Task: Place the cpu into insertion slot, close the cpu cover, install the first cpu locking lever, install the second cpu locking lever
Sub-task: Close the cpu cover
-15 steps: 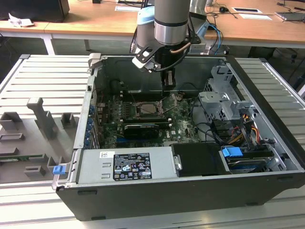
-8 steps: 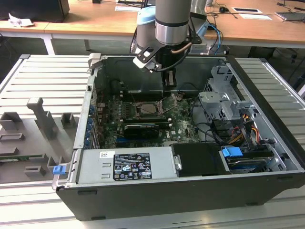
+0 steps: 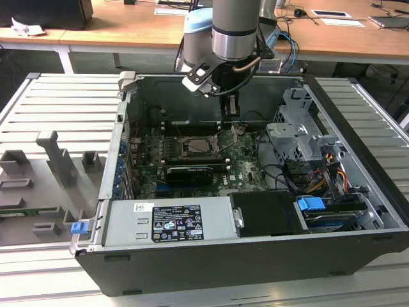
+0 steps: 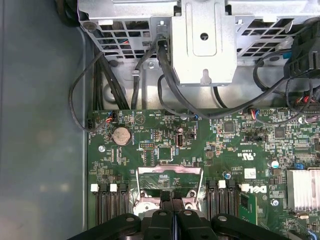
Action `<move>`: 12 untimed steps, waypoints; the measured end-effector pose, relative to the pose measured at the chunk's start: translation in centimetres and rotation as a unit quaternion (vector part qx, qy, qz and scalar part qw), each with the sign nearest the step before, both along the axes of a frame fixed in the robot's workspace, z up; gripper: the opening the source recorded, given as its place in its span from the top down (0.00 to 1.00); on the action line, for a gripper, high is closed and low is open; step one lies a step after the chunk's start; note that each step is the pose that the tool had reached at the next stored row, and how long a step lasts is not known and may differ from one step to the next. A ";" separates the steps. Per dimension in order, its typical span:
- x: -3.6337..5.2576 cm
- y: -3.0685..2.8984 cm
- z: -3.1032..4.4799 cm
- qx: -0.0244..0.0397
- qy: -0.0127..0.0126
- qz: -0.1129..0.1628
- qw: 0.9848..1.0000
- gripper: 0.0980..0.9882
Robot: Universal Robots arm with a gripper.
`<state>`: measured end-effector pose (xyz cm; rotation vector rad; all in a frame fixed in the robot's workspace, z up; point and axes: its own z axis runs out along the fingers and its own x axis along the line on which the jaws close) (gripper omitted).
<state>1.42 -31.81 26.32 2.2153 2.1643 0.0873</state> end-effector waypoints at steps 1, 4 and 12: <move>0.05 0.00 0.00 0.000 0.000 0.000 1.000 0.99; 0.24 0.00 0.00 0.000 0.000 0.000 1.000 0.99; 0.67 0.00 -0.01 0.000 0.000 0.000 1.000 0.99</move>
